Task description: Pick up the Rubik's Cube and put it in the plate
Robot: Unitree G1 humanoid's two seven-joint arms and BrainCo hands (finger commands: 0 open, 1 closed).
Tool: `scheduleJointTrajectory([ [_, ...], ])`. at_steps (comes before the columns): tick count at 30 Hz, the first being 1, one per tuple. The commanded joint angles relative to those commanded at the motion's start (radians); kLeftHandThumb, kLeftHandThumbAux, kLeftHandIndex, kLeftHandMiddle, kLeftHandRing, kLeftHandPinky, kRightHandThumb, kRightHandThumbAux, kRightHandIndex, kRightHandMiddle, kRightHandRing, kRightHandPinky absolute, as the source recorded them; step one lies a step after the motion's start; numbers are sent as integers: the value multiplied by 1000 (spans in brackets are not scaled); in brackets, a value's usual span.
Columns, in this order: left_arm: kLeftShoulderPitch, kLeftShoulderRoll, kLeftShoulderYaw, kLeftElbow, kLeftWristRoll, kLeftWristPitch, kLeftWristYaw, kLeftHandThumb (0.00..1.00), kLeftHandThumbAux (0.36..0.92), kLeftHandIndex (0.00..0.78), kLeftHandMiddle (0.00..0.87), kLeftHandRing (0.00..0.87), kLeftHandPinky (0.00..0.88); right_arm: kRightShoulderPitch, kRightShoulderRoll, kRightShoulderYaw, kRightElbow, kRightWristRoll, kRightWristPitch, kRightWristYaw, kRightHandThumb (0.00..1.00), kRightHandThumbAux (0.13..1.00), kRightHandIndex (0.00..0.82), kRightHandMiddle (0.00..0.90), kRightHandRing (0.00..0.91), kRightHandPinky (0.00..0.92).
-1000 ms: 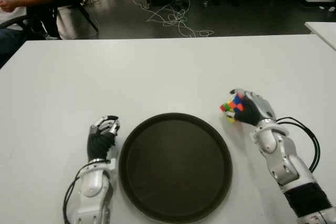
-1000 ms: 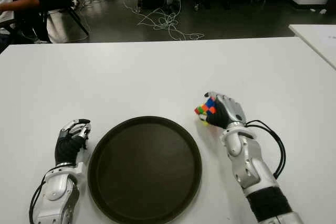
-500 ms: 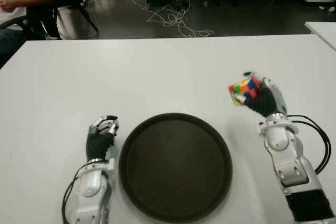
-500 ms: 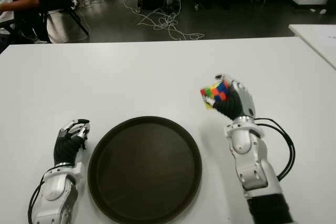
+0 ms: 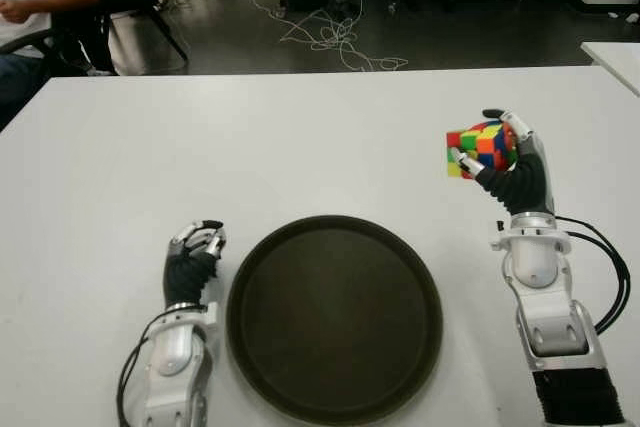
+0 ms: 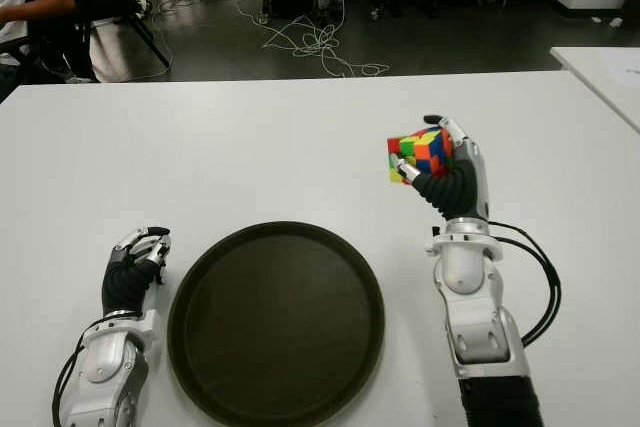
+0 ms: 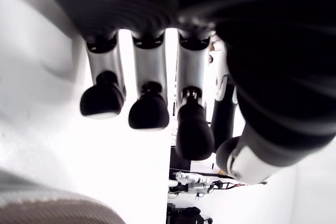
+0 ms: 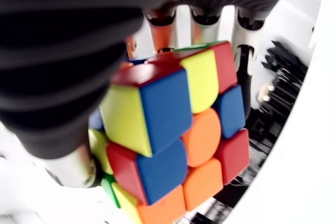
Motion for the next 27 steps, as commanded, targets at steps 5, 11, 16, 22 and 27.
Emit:
scheduleJointTrajectory([
  [5,-1,2,-2,-2,9,11,7,709,706,443,785,813,811,7,7,7,-15,-4,-19,-8,693,726,439,820,828,820],
  [11,-3,5,-4,-11,11,34,8,709,706,443,786,813,814,26,41,40,-68,17,-37,14,693,725,439,814,824,815],
  [16,-3,6,-2,-7,-1,21,-4,709,706,444,788,815,818,37,77,108,-94,-1,-63,23,693,725,439,812,821,813],
  [22,0,4,-7,-7,2,10,-5,710,705,444,789,818,820,51,73,162,-95,0,-106,67,691,725,439,817,830,826],
  [27,7,1,-16,-25,18,25,8,709,705,444,791,821,824,58,66,201,-103,4,-110,127,686,724,439,820,833,830],
])
